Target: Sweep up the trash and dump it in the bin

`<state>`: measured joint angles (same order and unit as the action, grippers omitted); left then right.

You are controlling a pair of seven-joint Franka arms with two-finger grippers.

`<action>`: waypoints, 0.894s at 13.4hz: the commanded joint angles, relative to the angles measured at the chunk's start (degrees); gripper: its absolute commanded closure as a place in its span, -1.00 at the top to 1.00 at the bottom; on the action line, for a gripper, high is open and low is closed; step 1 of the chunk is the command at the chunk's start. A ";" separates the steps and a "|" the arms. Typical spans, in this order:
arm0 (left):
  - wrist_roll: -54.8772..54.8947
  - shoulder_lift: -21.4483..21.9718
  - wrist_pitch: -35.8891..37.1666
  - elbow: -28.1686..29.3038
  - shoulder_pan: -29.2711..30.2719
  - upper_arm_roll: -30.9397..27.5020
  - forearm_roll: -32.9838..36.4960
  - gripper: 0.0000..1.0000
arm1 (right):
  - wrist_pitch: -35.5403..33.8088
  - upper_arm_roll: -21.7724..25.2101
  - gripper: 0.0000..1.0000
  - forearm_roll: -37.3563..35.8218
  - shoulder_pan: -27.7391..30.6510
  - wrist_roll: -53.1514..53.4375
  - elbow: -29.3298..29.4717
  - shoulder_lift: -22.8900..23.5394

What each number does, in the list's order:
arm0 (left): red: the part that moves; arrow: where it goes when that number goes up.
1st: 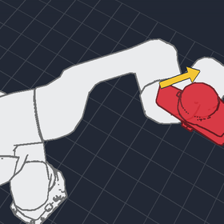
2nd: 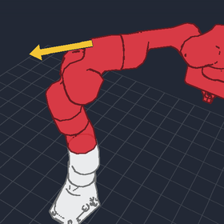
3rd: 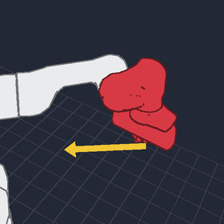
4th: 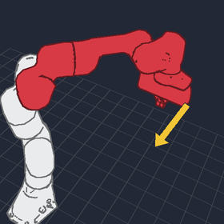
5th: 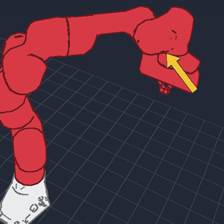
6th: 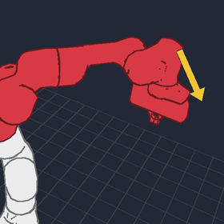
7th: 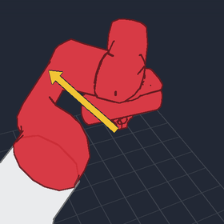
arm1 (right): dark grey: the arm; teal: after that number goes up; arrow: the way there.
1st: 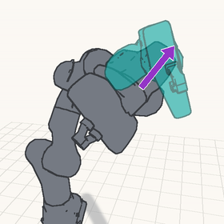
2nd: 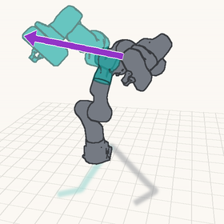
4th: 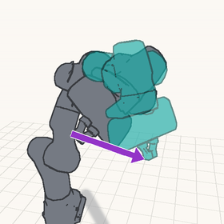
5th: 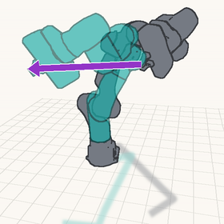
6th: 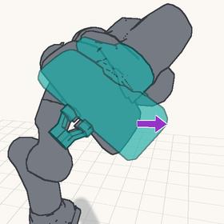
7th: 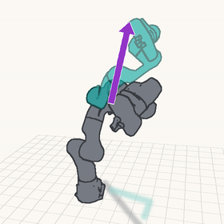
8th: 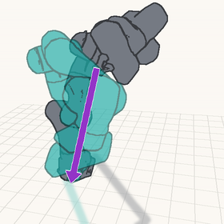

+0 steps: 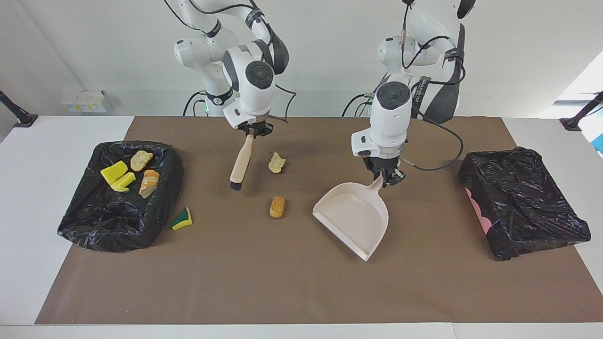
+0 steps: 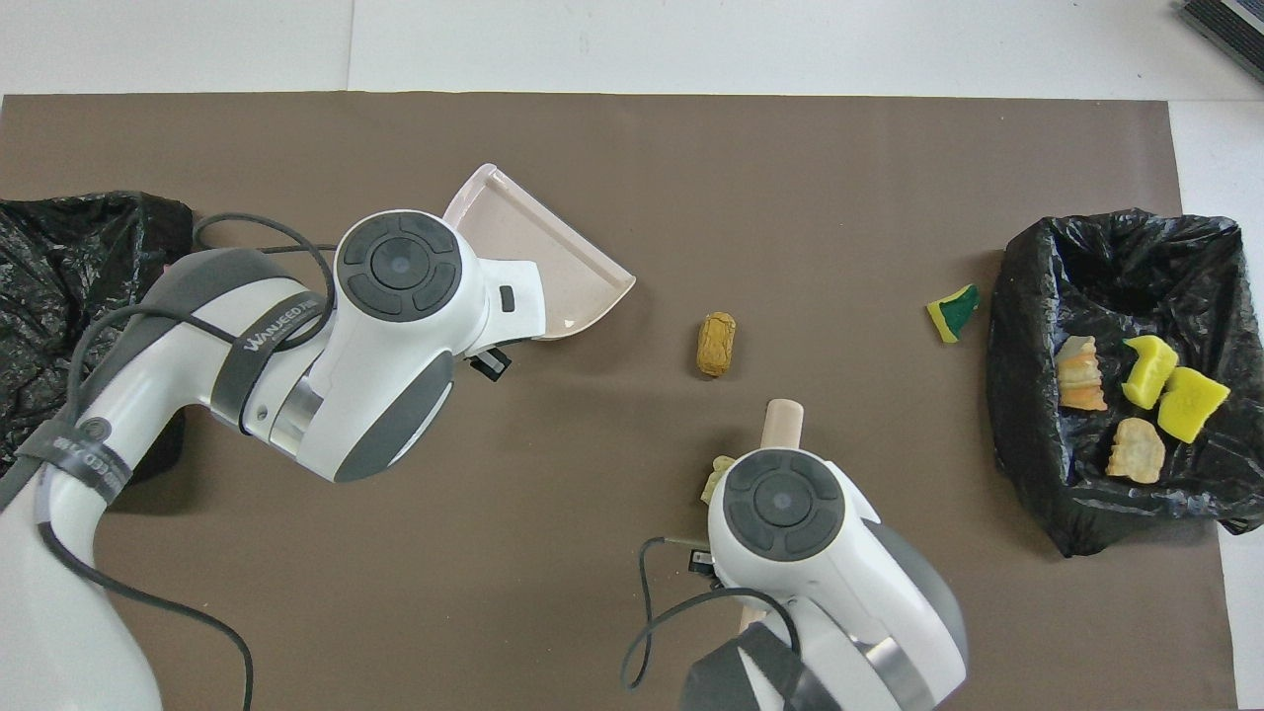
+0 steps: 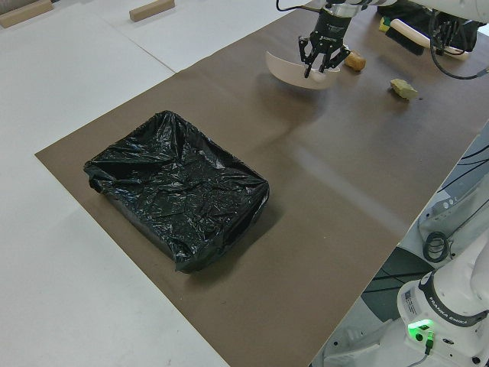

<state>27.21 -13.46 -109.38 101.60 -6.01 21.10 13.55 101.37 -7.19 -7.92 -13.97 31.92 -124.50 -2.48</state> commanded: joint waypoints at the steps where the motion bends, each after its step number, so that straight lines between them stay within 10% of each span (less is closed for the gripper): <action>1: 9.94 2.55 1.19 2.11 1.18 -0.27 -1.07 -1.00 | 2.85 -0.80 -1.00 -6.55 5.87 -7.81 0.66 1.51; 12: 23.59 10.91 -7.87 18.11 1.01 0.00 -1.51 -1.00 | 12.27 -1.33 -1.00 -19.16 14.25 -15.57 3.21 11.52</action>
<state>49.15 -5.32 -115.47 116.01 -5.08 21.10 13.38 113.11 -7.48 -26.79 1.04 17.09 -122.73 6.68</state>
